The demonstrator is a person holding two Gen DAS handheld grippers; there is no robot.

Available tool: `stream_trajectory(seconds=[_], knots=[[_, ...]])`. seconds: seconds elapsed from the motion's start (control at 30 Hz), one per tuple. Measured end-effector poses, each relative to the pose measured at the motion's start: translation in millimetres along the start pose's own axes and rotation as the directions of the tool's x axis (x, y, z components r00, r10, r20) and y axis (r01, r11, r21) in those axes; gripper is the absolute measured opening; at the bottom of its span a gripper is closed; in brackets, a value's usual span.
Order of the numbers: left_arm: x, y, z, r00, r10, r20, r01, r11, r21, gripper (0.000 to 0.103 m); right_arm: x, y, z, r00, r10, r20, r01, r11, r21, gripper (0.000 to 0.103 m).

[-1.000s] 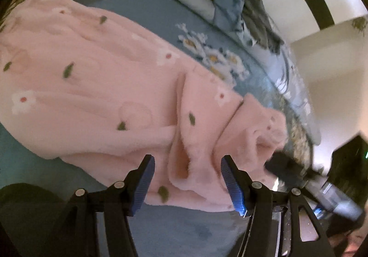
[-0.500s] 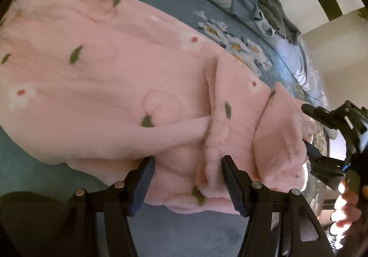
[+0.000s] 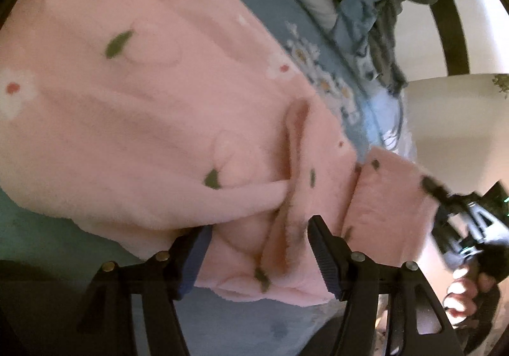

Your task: Fold clothes

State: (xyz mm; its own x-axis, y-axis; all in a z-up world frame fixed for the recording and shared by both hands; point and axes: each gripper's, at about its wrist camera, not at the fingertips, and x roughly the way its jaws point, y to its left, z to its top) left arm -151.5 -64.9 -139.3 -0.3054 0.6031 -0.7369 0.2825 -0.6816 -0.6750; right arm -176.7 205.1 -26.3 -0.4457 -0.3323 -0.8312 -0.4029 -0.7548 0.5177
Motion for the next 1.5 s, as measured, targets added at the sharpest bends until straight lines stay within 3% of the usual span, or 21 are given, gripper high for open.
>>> stream_trajectory(seconds=[0.13, 0.27, 0.33, 0.5, 0.6, 0.67, 0.7, 0.73, 0.87, 1.0, 1.07, 1.13, 1.3, 1.47, 1.5], knots=[[-16, -5, 3, 0.996, -0.028, 0.080, 0.026, 0.999, 0.027, 0.066, 2, 71, 2, 0.995, -0.043, -0.090, 0.016, 0.960, -0.279, 0.008], [-32, -1, 5, 0.986, -0.040, 0.164, 0.039, 0.999, 0.009, 0.066, 59, 125, -16, 0.965, -0.181, -0.190, 0.073, 0.880, -0.469, 0.008], [-36, 4, 8, 0.980, -0.047, 0.195, 0.051, 0.999, -0.015, 0.066, 89, 128, -24, 0.947, -0.235, -0.221, 0.100, 0.865, -0.491, 0.008], [-40, 19, 14, 0.974, -0.071, 0.216, 0.091, 0.992, -0.083, 0.066, 155, 113, -41, 0.893, -0.303, -0.334, 0.150, 0.898, -0.414, 0.009], [-38, 26, 16, 0.974, -0.082, 0.209, 0.108, 0.988, -0.113, 0.066, 166, 105, -45, 0.885, -0.312, -0.345, 0.163, 0.903, -0.398, 0.013], [-37, 30, 18, 0.975, -0.090, 0.205, 0.119, 0.984, -0.133, 0.066, 157, 99, -42, 0.903, -0.256, -0.344, 0.128, 0.926, -0.355, 0.026], [-35, 27, 18, 0.975, -0.095, 0.201, 0.119, 0.987, -0.109, 0.066, 150, 97, -40, 0.914, -0.220, -0.340, 0.103, 0.938, -0.330, 0.038], [-35, 24, 17, 0.976, -0.104, 0.193, 0.123, 0.988, -0.089, 0.066, 135, 93, -36, 0.934, -0.182, -0.307, 0.085, 0.949, -0.304, 0.042], [-24, 9, 4, 0.978, -0.187, 0.096, 0.188, 0.982, -0.002, 0.067, 76, 71, -29, 0.980, -0.102, -0.172, 0.055, 0.965, -0.255, 0.045], [3, -3, -6, 0.974, -0.222, -0.054, 0.223, 0.975, 0.020, 0.067, 40, 36, -40, 0.981, -0.143, -0.129, 0.103, 0.956, -0.276, 0.045], [14, 1, -10, 0.967, -0.231, -0.108, 0.230, 0.973, -0.016, 0.067, 29, 22, -47, 0.973, -0.193, -0.126, 0.145, 0.939, -0.312, 0.045], [17, 4, -13, 0.967, -0.226, -0.117, 0.224, 0.974, -0.030, 0.066, 23, 9, -57, 0.966, -0.225, -0.124, 0.176, 0.931, -0.321, 0.045], [16, -8, -22, 0.983, -0.148, -0.109, 0.155, 0.987, 0.050, 0.062, 7, -29, -74, 0.979, -0.158, -0.126, 0.134, 0.974, -0.181, 0.045], [15, -20, -32, 0.993, -0.070, -0.095, 0.082, 0.988, 0.130, 0.020, -4, -46, -84, 0.985, -0.117, -0.125, 0.099, 0.985, -0.139, 0.045], [15, -23, -34, 0.994, -0.054, -0.091, 0.067, 0.987, 0.146, 0.018, -6, -47, -86, 0.986, -0.112, -0.122, 0.095, 0.986, -0.138, 0.045]])
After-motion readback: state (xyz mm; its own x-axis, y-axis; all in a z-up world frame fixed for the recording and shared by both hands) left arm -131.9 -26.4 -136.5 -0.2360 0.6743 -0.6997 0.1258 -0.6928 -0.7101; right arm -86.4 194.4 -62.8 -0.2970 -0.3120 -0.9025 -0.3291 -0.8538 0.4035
